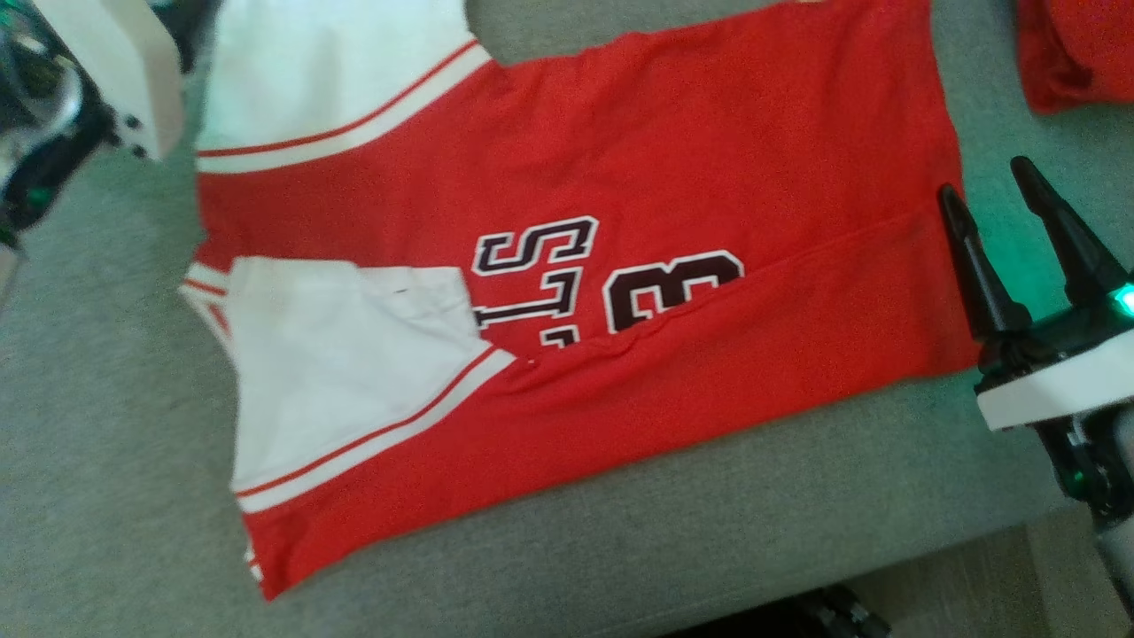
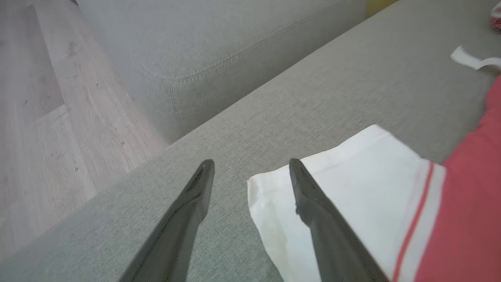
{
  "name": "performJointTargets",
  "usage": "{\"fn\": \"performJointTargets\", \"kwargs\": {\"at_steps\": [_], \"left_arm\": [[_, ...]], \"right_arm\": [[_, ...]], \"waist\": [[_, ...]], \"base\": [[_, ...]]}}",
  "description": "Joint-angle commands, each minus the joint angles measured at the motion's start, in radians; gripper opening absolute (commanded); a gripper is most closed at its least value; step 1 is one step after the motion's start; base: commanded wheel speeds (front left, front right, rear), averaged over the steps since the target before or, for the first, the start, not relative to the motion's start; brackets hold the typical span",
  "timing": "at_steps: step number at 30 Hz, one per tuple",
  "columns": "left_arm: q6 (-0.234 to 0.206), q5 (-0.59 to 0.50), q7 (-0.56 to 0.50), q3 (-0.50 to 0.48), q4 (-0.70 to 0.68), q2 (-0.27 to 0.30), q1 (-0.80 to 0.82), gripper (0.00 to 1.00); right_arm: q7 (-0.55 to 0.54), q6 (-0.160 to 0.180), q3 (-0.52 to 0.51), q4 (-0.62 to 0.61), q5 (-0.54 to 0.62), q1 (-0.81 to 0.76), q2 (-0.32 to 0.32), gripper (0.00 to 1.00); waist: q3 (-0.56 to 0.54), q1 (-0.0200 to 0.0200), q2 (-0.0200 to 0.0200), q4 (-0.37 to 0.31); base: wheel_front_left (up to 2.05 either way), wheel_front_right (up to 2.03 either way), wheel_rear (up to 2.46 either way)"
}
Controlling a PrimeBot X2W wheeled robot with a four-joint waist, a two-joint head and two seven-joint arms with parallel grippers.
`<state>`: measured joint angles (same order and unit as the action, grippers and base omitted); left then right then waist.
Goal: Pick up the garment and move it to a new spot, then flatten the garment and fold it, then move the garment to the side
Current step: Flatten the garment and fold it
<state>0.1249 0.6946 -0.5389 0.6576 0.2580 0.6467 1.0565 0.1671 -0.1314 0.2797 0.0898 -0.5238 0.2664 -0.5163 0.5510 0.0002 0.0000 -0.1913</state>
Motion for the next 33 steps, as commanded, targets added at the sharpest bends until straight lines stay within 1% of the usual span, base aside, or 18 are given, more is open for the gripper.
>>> {"fn": "performJointTargets", "kwargs": {"at_steps": [1, 6, 11, 12, 13, 14, 15, 16, 22, 25, 28, 30, 33], "left_arm": [[0.005, -0.004, -0.018, -0.017, 0.017, 0.062, 0.068, 1.0], [0.005, 0.018, -0.018, 0.04, 0.107, 0.087, 0.108, 1.0], [0.006, 0.047, -0.014, 0.104, 0.147, 0.118, 0.116, 1.0], [0.006, 0.047, -0.014, 0.104, 0.147, 0.118, 0.116, 1.0], [0.006, 0.055, -0.013, 0.116, 0.149, 0.124, 0.118, 0.78], [0.006, 0.063, -0.011, 0.127, 0.151, 0.129, 0.12, 0.43], [0.006, 0.07, -0.008, 0.137, 0.152, 0.132, 0.124, 0.13], [0.006, 0.075, -0.005, 0.148, 0.152, 0.135, 0.128, 0.0], [0.006, 0.093, 0.044, 0.199, 0.149, 0.141, 0.171, 0.0], [0.006, 0.101, 0.069, 0.223, 0.152, 0.133, 0.19, 0.0], [0.006, 0.111, 0.085, 0.254, 0.149, 0.128, 0.208, 0.0], [0.006, 0.114, 0.1, 0.273, 0.147, 0.124, 0.219, 0.0], [0.006, 0.123, 0.114, 0.303, 0.143, 0.113, 0.234, 0.0]], "right_arm": [[0.01, 0.001, 0.012, -0.007, 0.0, -0.003, -0.018, 1.0], [0.034, 0.001, 0.031, 0.031, -0.011, 0.016, -0.01, 1.0], [0.055, 0.001, 0.05, 0.061, -0.02, 0.034, -0.003, 1.0], [0.055, 0.001, 0.05, 0.061, -0.02, 0.034, -0.003, 1.0], [0.058, 0.001, 0.053, 0.065, -0.022, 0.037, -0.003, 1.0], [0.061, 0.001, 0.055, 0.07, -0.024, 0.04, -0.003, 1.0], [0.064, 0.001, 0.056, 0.075, -0.025, 0.043, -0.003, 1.0], [0.067, 0.001, 0.057, 0.079, -0.027, 0.045, -0.004, 1.0], [0.071, 0.001, 0.057, 0.095, -0.034, 0.085, -0.029, 1.0], [0.035, 0.001, 0.069, 0.093, -0.058, 0.139, -0.05, 1.0], [-0.066, 0.001, 0.101, 0.11, -0.094, 0.222, -0.078, 1.0], [-0.146, 0.001, 0.117, 0.138, -0.112, 0.289, -0.085, 1.0], [-0.237, 0.001, 0.138, 0.192, -0.12, 0.386, -0.088, 1.0]], "waist": [[0.045, -0.0002, 0.0, -0.047], [0.063, -0.0002, 0.0, -0.073], [0.074, -0.0002, 0.0, -0.085], [0.074, -0.0002, 0.0, -0.085], [0.076, -0.0002, 0.0, -0.086], [0.077, -0.0002, 0.0, -0.086], [0.078, -0.0002, 0.0, -0.086], [0.079, -0.0002, 0.0, -0.085], [0.069, -0.0002, 0.0, -0.071], [0.057, -0.0002, 0.0, -0.061], [0.048, -0.0002, 0.0, -0.049], [0.042, -0.0002, 0.0, -0.038], [0.038, -0.0002, 0.0, -0.015]], "base": [[0.0, 0.0, 0.0], [0.0, 0.0, 0.0], [0.0, 0.0, 0.0], [0.0, 0.0, 0.0], [0.0, 0.0, 0.0], [0.0, 0.0, 0.0], [0.0, 0.0, 0.0], [0.0, 0.0, 0.0], [0.0, 0.0, 0.0], [0.0, 0.0, 0.0], [0.0, 0.0, 0.0], [0.0, 0.0, 0.0], [0.0, 0.0, 0.0]]}}
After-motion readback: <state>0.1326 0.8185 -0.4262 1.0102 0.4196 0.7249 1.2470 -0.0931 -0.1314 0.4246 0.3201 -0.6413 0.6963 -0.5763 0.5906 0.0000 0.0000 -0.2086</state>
